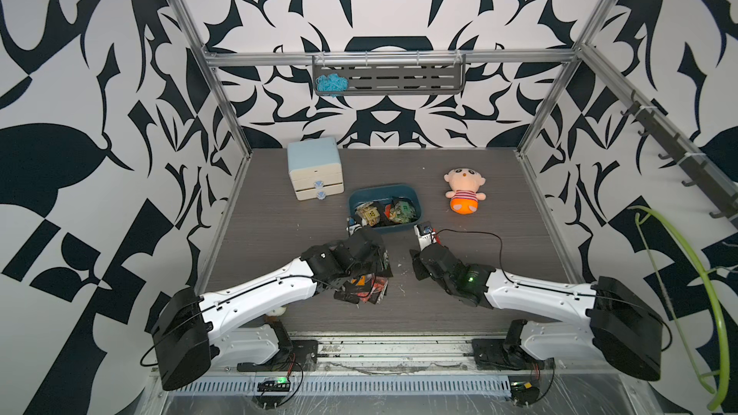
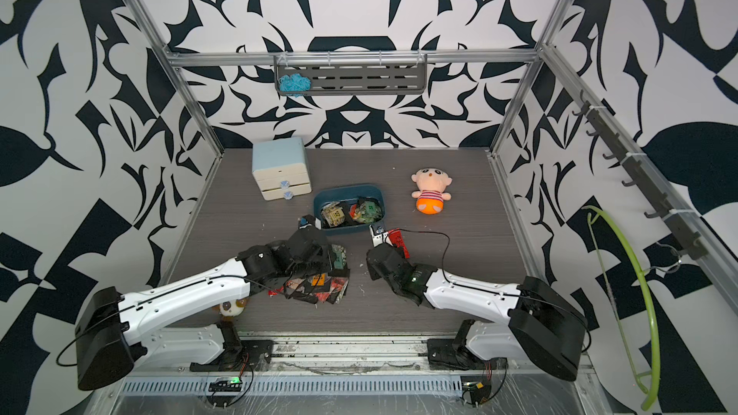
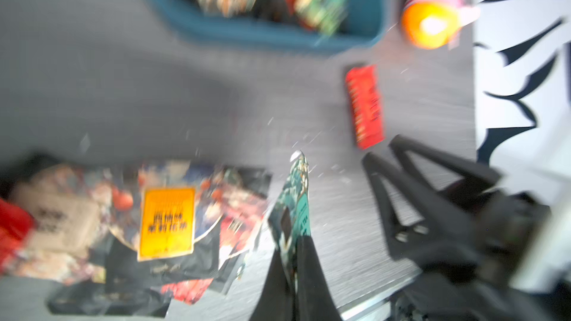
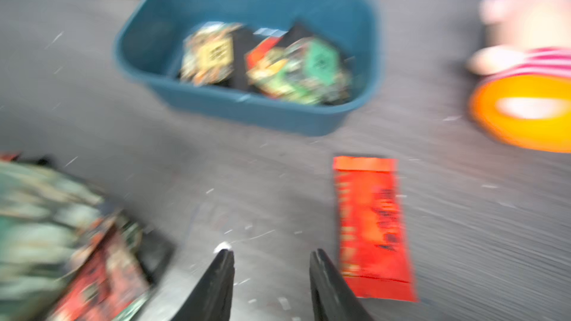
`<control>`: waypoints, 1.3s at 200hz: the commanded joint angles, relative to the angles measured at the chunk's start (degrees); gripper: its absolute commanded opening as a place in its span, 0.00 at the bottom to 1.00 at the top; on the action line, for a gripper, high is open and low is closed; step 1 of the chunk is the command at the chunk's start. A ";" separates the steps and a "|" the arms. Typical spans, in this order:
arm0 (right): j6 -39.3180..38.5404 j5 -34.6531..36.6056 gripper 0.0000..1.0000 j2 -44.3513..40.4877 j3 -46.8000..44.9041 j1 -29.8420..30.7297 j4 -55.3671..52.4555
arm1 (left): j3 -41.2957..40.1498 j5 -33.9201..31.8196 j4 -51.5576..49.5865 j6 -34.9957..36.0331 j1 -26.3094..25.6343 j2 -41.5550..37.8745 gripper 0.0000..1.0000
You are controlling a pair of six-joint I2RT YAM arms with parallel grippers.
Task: Put the tea bags into the storage box
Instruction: Pick up the tea bag from the center of the board, then place the tea bag in the storage box.
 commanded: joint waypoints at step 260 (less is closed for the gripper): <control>-2.97 -15.50 0.49 -1.03 -3.41 -2.97 9.63 | 22.02 11.13 -4.39 17.44 21.65 23.19 0.61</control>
